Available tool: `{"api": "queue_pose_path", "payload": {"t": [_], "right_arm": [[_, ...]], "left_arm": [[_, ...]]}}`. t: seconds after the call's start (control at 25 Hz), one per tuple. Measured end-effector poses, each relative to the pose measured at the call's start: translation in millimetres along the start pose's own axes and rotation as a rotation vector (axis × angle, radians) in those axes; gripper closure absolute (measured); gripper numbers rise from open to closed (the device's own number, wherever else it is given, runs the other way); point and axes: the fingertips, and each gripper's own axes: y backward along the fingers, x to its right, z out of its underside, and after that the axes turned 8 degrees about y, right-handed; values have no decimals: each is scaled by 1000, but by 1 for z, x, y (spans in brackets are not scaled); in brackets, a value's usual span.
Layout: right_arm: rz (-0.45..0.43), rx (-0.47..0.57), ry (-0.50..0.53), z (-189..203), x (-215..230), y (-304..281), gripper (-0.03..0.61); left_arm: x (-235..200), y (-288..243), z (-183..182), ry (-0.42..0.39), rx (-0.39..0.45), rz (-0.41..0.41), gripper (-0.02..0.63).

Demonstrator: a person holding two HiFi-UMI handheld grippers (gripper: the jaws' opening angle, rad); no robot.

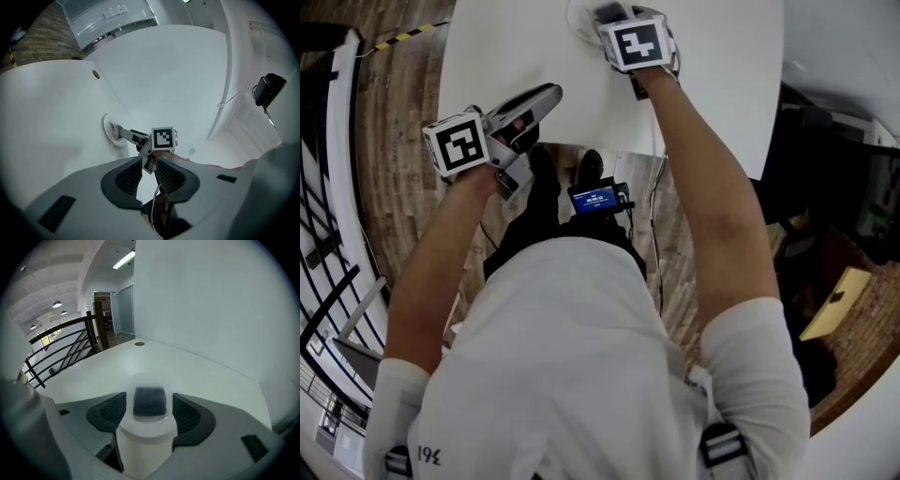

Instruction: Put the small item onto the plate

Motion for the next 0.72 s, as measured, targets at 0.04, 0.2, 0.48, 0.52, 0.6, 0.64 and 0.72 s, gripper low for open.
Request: {"api": "queue_pose_path", "payload": {"t": [0.04,0.2,0.48,0.52,0.6,0.64,0.72], "right_arm": [[-1,2,-4,0,0,2,271],[32,54,8,-11,8,12,272],[62,111,-12,-19,-1,53,274],[62,116,-18,-19,-1,57,326],[59,128,-29,-19,-1,64,370],[58,135,-32,-19,-1,69,396],[62,151,-35,-19,-2,79,460]], "left_arm": [[1,0,0,-2,0,2,520],[3,-4,-3,-4,3,15,520],[30,12,-1,-24,25,54,520],[32,12,-2,-29,28,60,520],[38,12,-6,-44,33,74,520],[42,12,-8,-50,36,82,520],[50,15,-10,-61,43,98,520]]}}
